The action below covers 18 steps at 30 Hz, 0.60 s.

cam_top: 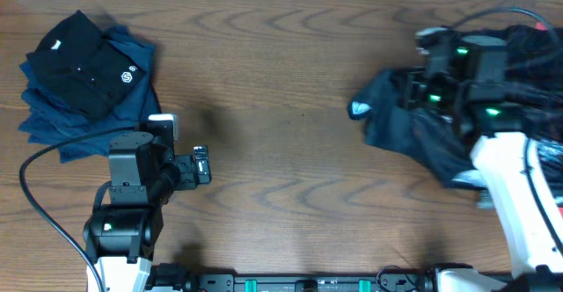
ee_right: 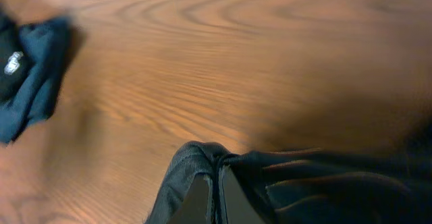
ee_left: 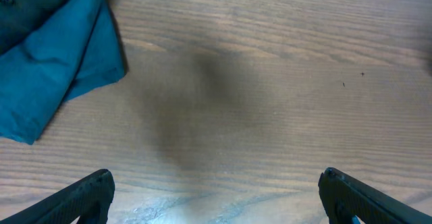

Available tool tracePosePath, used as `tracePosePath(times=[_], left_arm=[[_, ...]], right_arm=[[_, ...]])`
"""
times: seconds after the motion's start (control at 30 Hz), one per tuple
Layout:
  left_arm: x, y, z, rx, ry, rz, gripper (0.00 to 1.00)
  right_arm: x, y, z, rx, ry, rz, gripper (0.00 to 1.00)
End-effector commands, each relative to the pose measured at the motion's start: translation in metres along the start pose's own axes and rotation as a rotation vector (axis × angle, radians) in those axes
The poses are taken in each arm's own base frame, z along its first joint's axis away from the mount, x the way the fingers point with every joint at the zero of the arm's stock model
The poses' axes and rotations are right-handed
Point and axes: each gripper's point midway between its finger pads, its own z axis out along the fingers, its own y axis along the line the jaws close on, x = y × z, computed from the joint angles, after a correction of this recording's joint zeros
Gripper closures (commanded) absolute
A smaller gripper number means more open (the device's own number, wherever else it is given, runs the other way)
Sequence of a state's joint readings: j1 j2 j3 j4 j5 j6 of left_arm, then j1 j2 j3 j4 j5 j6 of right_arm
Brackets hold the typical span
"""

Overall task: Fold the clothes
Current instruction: 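Grasp the black topographic jersey with the right gripper and drag it left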

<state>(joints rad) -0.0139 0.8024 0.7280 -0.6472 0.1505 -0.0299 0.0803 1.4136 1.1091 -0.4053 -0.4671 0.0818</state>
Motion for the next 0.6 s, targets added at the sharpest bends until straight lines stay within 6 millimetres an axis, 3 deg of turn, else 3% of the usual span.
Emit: tracePosePath(times=[0.0, 0.17, 0.2, 0.27, 0.33, 0.37, 0.47, 0.57], left_arm=[[-0.009, 0.0, -0.005, -0.002, -0.024, -0.014, 0.02], [-0.009, 0.0, -0.005, -0.002, -0.023, -0.014, 0.02], [-0.009, 0.0, -0.005, -0.002, -0.023, -0.014, 0.02], [-0.009, 0.0, -0.005, -0.002, -0.023, -0.014, 0.02], [-0.009, 0.0, -0.005, -0.002, -0.023, -0.014, 0.02], [-0.009, 0.0, -0.005, -0.002, -0.023, -0.014, 0.02], [-0.01, 0.0, -0.005, -0.001, -0.026, -0.014, 0.02], [-0.016, -0.001, -0.005, 0.002, -0.051, -0.045, 0.02]], right_arm=[[-0.005, 0.038, 0.025, -0.111, -0.024, -0.138, 0.99], [-0.013, 0.077, 0.067, -0.214, -0.086, -0.184, 0.95], [-0.01, 0.084, 0.074, -0.228, -0.084, -0.191, 0.88], [-0.003, 0.091, 0.087, -0.236, -0.074, -0.206, 0.49], [-0.001, 0.08, 0.095, -0.16, -0.072, -0.201, 0.1], [-0.002, 0.07, 0.096, -0.105, -0.074, -0.194, 0.01], [-0.013, 0.03, 0.084, 0.096, -0.104, -0.111, 0.01], [-0.019, -0.012, 0.052, 0.294, -0.117, -0.025, 0.01]])
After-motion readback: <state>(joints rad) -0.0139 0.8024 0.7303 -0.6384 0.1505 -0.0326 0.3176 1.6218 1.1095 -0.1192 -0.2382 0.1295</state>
